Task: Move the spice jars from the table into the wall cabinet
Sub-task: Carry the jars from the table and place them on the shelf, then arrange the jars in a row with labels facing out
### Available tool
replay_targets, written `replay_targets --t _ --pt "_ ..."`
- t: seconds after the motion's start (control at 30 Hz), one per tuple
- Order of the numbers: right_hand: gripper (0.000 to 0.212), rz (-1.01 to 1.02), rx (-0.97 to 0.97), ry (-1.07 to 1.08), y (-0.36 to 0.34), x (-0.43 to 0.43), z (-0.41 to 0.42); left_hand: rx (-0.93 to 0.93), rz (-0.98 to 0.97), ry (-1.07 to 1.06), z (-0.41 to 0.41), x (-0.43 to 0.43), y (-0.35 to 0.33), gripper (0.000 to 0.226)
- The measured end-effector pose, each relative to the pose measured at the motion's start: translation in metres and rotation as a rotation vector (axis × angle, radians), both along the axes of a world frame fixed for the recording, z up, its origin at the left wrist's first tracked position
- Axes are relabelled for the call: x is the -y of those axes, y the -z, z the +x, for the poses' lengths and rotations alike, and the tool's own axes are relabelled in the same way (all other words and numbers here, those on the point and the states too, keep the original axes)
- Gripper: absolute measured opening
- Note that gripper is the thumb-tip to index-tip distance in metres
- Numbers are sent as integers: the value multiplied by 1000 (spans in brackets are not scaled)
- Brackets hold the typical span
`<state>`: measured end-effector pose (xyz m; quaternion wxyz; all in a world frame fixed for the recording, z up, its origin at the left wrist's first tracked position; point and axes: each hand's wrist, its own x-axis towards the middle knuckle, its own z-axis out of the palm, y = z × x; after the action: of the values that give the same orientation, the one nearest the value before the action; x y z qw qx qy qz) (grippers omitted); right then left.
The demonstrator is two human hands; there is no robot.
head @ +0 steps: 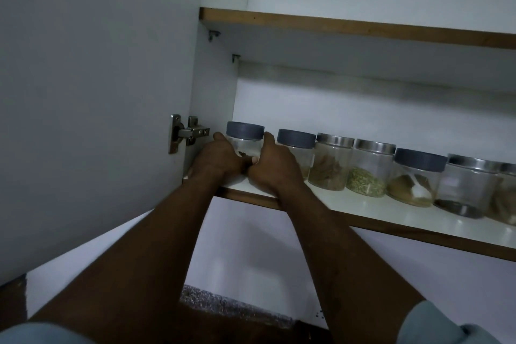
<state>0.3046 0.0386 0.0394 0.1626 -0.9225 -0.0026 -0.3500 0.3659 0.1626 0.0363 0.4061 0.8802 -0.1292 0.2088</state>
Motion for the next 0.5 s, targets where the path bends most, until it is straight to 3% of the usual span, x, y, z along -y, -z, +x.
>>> replay_targets --t 0.23,0.5 --pt "95 28 -48 -23 -1 0 -4 -23 2 -5 -2 -1 0 86" --pt "91 85 -48 -84 0 1 -3 6 75 3 -7 0 0 92"
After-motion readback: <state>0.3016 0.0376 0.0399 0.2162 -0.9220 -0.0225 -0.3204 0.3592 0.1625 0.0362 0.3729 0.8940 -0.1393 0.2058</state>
